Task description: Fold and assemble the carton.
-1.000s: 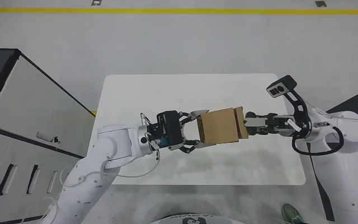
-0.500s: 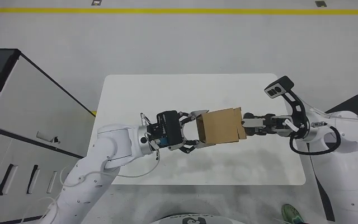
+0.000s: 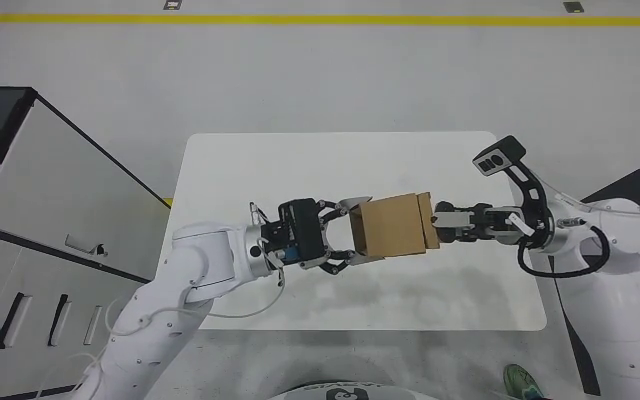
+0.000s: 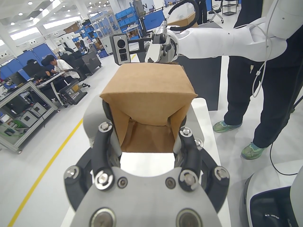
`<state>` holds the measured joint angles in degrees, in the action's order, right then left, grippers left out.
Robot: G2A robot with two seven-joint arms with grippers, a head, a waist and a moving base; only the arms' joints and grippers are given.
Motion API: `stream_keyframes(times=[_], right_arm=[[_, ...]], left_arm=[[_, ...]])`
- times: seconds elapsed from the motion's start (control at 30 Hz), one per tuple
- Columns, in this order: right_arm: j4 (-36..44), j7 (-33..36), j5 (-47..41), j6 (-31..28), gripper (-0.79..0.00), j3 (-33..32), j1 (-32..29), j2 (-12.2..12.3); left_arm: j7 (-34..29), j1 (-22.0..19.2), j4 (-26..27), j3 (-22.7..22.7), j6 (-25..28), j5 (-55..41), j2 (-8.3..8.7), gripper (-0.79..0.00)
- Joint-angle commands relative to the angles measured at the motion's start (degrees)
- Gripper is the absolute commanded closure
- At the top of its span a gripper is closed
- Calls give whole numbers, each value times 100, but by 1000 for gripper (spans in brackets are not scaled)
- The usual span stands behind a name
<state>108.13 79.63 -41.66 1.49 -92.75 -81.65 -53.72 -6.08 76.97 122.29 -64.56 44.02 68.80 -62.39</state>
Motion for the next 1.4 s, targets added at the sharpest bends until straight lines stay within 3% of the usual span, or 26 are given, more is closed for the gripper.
stream_keyframes(times=[0.0, 0.53, 0.77, 0.9, 1.2, 1.37], right_arm=[[17, 0, 1, 2, -151, 4, -4, 4], [103, 29, 323, 105, -200, -41, 11, 71], [165, 38, 543, 143, -299, -69, 18, 109], [173, 37, 606, 143, -274, -72, 25, 126], [139, 7, 607, 126, -135, -35, 44, 151], [131, 0, 614, 106, -142, -21, 46, 165]], left_arm=[[-12, 3, 10, 3, 10, 1, 3, 0], [-252, 35, 133, 2, -74, 256, 34, 0], [-255, 51, 147, 7, -115, 289, 43, 0], [-257, 56, 153, 5, -116, 307, 49, 0], [-238, 32, 149, 38, -109, 304, 55, 0], [-246, 21, 149, 68, -100, 308, 58, 0]])
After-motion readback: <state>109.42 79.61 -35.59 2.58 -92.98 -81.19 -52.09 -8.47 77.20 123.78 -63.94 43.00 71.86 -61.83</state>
